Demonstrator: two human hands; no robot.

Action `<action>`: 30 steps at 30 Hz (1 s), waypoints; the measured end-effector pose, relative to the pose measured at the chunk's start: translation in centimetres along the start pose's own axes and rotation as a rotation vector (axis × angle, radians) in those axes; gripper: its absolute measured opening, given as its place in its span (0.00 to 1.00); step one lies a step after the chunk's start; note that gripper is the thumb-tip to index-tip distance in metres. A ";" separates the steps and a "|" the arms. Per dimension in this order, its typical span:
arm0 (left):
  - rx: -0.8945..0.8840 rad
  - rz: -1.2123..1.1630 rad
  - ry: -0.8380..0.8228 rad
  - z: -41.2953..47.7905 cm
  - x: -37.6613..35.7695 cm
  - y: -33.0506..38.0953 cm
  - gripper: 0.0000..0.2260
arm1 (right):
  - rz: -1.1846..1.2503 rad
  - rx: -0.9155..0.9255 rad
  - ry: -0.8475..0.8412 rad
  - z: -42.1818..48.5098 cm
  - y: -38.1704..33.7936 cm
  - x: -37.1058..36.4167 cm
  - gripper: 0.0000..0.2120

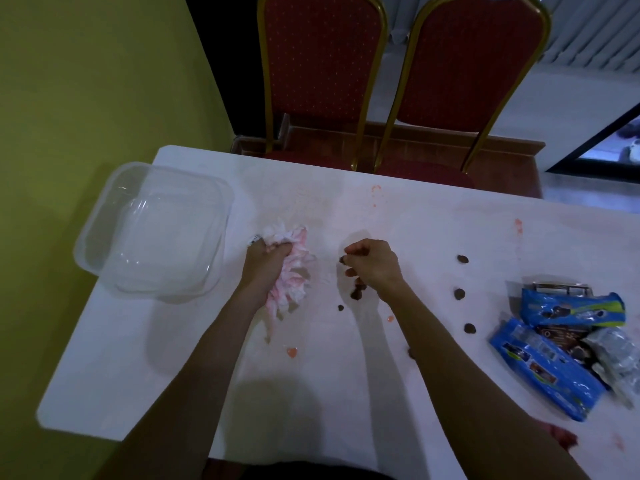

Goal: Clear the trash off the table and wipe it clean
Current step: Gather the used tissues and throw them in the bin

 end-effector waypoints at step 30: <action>-0.205 0.586 0.173 -4.1 -0.8 -2.5 0.14 | -0.155 0.100 0.027 -1.5 1.5 -4.1 0.11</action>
Point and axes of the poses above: each hand's wrist, its own z-axis towards the middle knuckle, its own x-axis out of the back of the hand, y = z × x, the point moved 7 cm from there along z, towards the middle knuckle, and after that the axes turned 3 degrees about z, right-handed, at the moved point
